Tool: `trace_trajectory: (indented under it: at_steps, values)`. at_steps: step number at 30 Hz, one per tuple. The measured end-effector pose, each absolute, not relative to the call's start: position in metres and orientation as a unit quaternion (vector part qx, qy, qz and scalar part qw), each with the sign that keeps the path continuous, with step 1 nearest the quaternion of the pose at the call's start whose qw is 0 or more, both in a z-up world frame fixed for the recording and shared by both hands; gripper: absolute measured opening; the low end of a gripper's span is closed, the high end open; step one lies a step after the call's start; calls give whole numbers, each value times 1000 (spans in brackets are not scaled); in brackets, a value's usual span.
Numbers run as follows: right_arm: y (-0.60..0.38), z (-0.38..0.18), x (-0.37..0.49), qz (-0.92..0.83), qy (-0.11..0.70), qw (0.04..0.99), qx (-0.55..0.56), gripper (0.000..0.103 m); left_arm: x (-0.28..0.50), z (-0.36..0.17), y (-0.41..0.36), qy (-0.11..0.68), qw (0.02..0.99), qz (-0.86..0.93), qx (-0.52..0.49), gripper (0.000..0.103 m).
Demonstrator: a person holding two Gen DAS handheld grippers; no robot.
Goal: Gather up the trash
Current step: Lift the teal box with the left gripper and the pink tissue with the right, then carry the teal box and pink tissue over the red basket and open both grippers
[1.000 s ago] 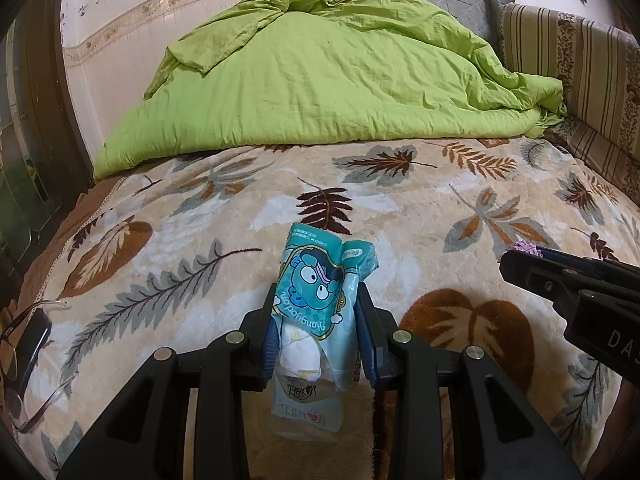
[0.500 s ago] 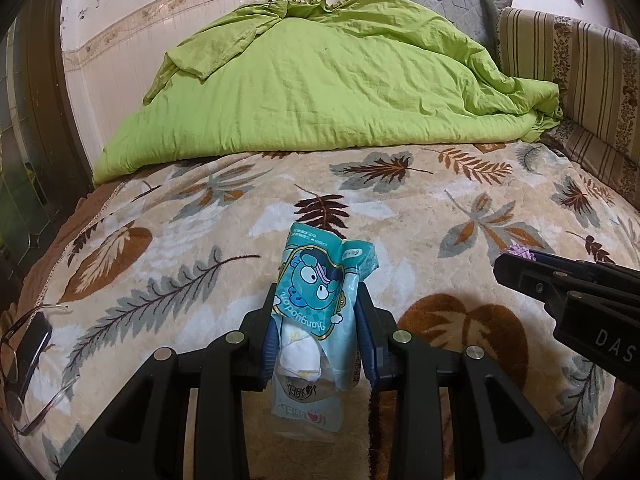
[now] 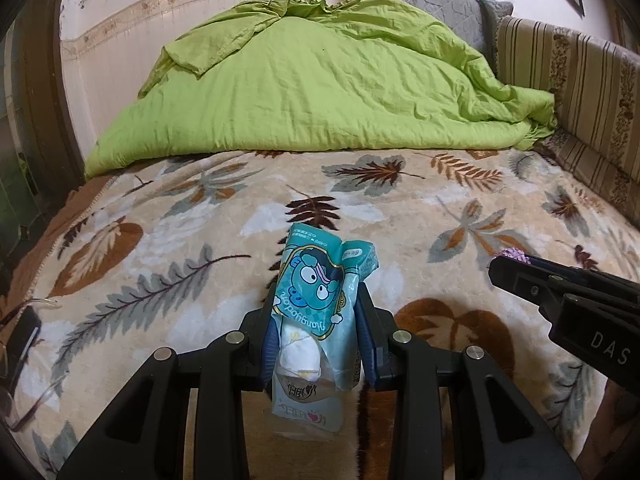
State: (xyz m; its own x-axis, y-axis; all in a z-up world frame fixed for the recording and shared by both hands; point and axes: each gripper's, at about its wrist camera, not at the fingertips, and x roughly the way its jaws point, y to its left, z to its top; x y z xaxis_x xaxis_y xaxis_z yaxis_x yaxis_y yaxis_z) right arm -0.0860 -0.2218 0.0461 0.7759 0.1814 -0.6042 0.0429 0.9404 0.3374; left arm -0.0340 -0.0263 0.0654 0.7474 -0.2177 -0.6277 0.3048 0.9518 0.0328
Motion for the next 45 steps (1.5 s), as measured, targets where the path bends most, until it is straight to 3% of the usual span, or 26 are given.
trace_trajectory:
  at_steps: [17,30,45]
  values:
    - [-299,105,-228,-12,284,931,227,33,-110,109,-64,310,910,-272,47,33]
    - [-417,111,-380,-172,257,904,296,33,-200,167,-184,292,836,-458,79,33]
    - [-482,83,-453,-264,251,856,367,36,-268,133,-322,362,710,-590,127,38]
